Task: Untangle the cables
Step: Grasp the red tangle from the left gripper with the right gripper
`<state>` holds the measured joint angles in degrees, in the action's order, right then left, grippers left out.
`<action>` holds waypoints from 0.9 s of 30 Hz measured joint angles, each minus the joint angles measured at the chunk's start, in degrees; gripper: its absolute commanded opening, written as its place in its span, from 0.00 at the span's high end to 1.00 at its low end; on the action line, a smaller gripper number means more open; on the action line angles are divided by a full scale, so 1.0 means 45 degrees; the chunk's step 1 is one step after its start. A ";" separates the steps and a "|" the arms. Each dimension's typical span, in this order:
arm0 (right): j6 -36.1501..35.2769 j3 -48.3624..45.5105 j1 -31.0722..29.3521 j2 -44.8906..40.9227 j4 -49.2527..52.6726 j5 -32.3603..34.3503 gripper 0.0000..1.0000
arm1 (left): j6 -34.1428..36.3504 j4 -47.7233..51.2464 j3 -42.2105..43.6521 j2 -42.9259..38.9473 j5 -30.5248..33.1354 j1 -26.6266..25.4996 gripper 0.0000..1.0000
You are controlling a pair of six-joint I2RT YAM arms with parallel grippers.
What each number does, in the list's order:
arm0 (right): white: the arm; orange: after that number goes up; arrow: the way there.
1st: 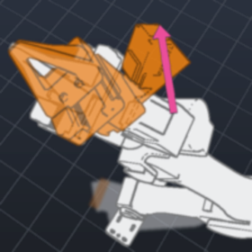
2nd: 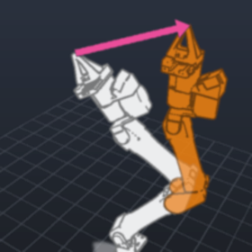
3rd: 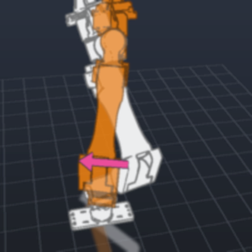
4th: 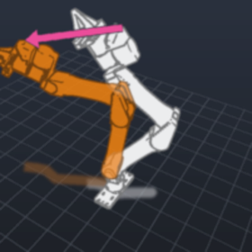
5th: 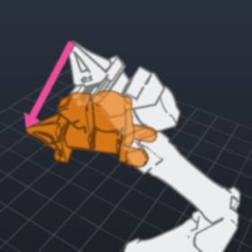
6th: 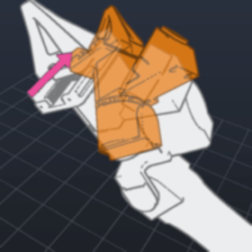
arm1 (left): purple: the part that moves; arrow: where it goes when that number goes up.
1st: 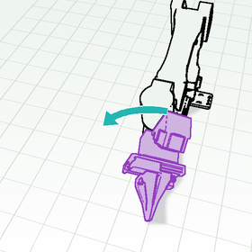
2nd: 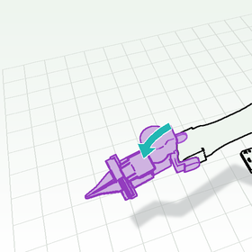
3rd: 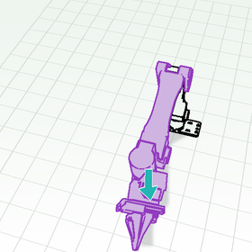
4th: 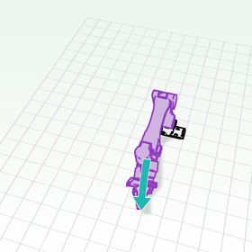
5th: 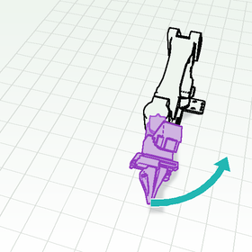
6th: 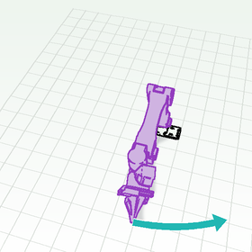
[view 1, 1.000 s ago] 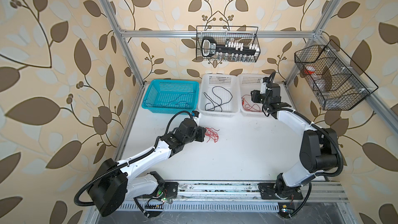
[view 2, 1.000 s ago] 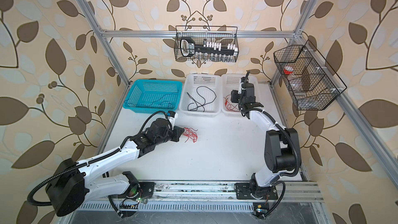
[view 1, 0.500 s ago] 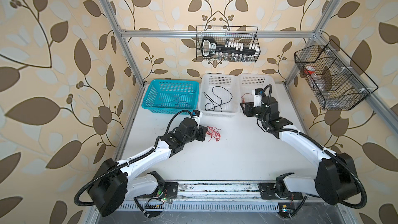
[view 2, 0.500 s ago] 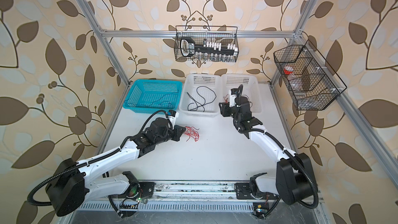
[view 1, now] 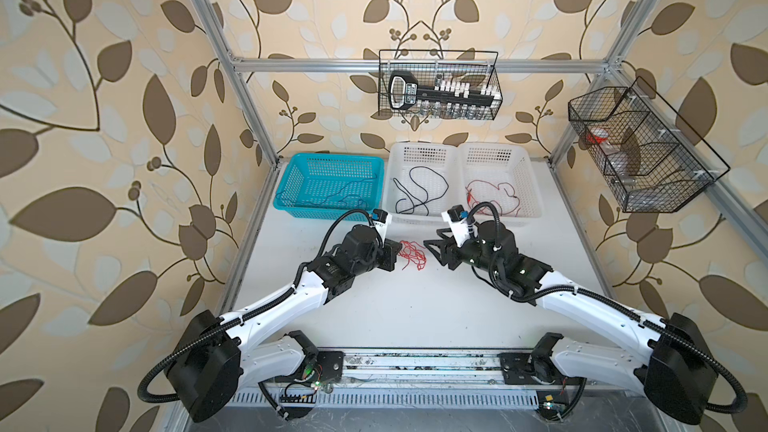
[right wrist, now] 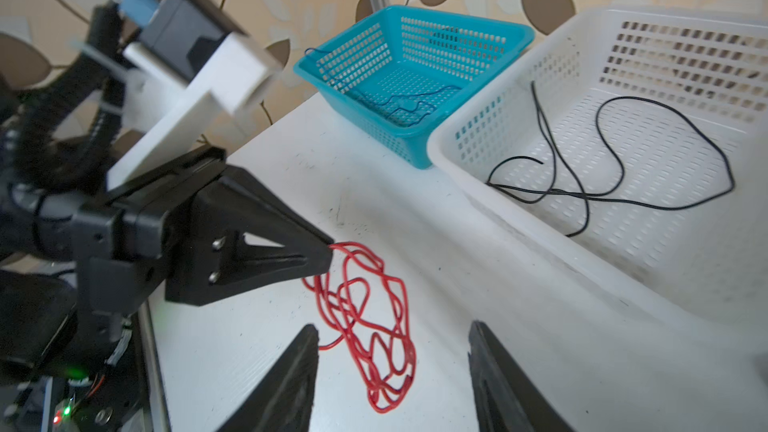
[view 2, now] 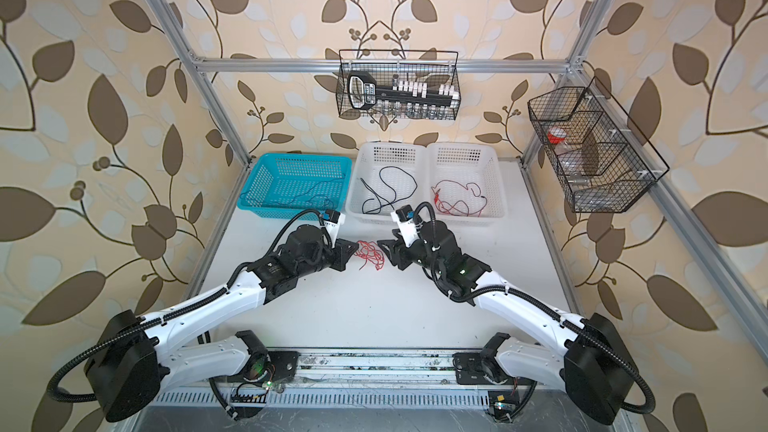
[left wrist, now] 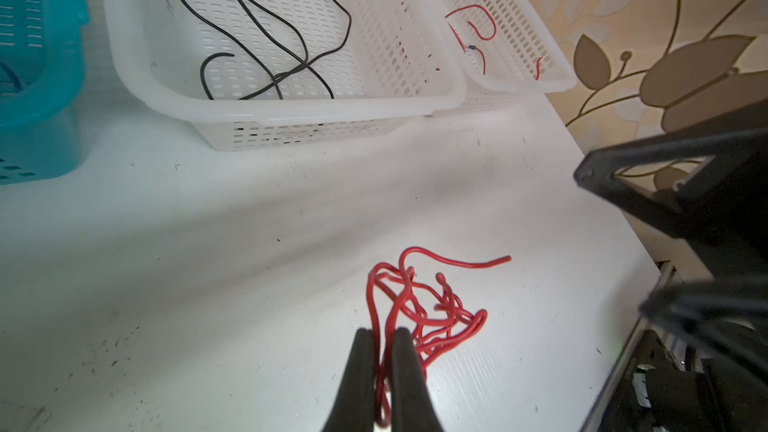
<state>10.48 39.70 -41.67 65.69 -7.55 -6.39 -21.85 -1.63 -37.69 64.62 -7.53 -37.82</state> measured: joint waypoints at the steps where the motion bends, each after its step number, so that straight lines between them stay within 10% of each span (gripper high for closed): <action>1: -0.0136 0.0010 -0.0233 0.0092 0.0010 0.0107 0.42 | 0.0010 -0.0015 -0.0015 0.0000 -0.0083 -0.0005 1.00; 17: -0.1015 0.0520 -0.1326 0.2195 0.0495 0.1948 0.44 | -0.0005 0.0223 -0.0801 0.0039 -0.1477 -0.0015 1.00; 27: -0.1054 0.0869 -0.1345 0.3177 0.0719 0.2084 0.79 | -0.0097 0.0223 -0.0801 0.0253 -0.1564 -0.0024 1.00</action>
<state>5.74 43.62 -47.72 79.99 -4.32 2.98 -22.28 -0.62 -41.30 65.76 -14.57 -37.93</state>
